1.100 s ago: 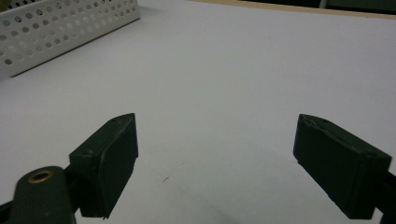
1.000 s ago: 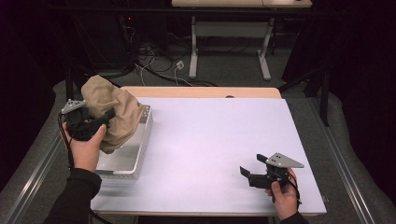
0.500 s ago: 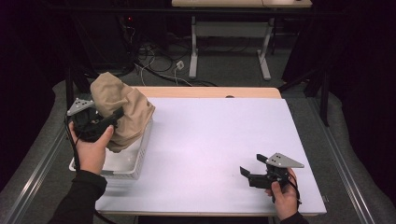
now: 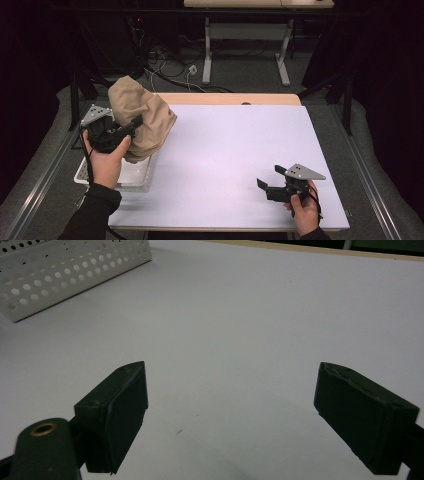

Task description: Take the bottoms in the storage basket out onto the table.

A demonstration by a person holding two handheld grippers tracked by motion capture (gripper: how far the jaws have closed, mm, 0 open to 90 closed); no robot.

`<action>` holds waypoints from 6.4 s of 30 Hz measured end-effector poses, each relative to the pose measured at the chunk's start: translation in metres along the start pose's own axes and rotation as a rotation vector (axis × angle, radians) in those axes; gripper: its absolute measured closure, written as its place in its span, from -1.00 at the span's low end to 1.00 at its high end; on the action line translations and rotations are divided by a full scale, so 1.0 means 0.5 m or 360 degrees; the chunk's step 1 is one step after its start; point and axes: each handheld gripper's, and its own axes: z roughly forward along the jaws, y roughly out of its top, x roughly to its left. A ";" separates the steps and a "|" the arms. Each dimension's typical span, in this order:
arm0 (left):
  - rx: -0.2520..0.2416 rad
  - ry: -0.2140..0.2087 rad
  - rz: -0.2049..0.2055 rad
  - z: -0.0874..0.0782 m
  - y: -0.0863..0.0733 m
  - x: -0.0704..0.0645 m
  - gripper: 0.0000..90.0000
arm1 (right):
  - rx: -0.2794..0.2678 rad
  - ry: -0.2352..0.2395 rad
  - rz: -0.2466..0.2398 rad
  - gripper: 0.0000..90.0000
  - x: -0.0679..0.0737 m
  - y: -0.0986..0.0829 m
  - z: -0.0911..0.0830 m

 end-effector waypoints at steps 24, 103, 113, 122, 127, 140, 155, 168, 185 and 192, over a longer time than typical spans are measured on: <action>0.0002 -0.0153 0.0061 0.033 -0.004 -0.068 0.41 | 0.0005 0.0010 -0.0006 -0.69 0.000 0.000 0.000; 0.0226 -0.0461 0.0055 0.162 -0.154 -0.194 0.41 | 0.0013 0.0031 -0.0006 -0.69 -0.001 0.000 0.002; 0.0230 -0.0473 0.0042 0.176 -0.163 -0.201 0.41 | 0.0017 0.0031 -0.0005 -0.69 -0.002 0.000 0.001; 0.0249 -0.0484 0.0045 0.191 -0.170 -0.213 0.41 | 0.0020 0.0035 -0.0007 -0.69 -0.002 0.000 0.001; 0.0276 -0.0491 0.0041 0.207 -0.177 -0.218 0.41 | 0.0016 0.0032 -0.0004 -0.69 -0.002 0.000 0.001; 0.0351 -0.0482 0.0062 0.250 -0.199 -0.239 0.40 | 0.0004 0.0034 0.0004 -0.69 -0.002 0.001 0.000; 0.0421 -0.0470 0.0110 0.275 -0.217 -0.259 0.38 | 0.0008 0.0038 -0.0003 -0.69 -0.003 0.001 0.000; 0.0472 -0.0446 0.0167 0.288 -0.224 -0.278 0.28 | 0.0006 0.0039 -0.0003 -0.69 -0.003 0.001 0.000; 0.0416 -0.0424 0.0081 0.276 -0.215 -0.272 -0.25 | 0.0011 0.0039 0.0001 -0.69 -0.003 0.001 0.001; 0.0439 -0.0426 0.0072 0.275 -0.214 -0.273 -0.46 | 0.0009 0.0034 0.0003 -0.69 -0.004 0.000 -0.001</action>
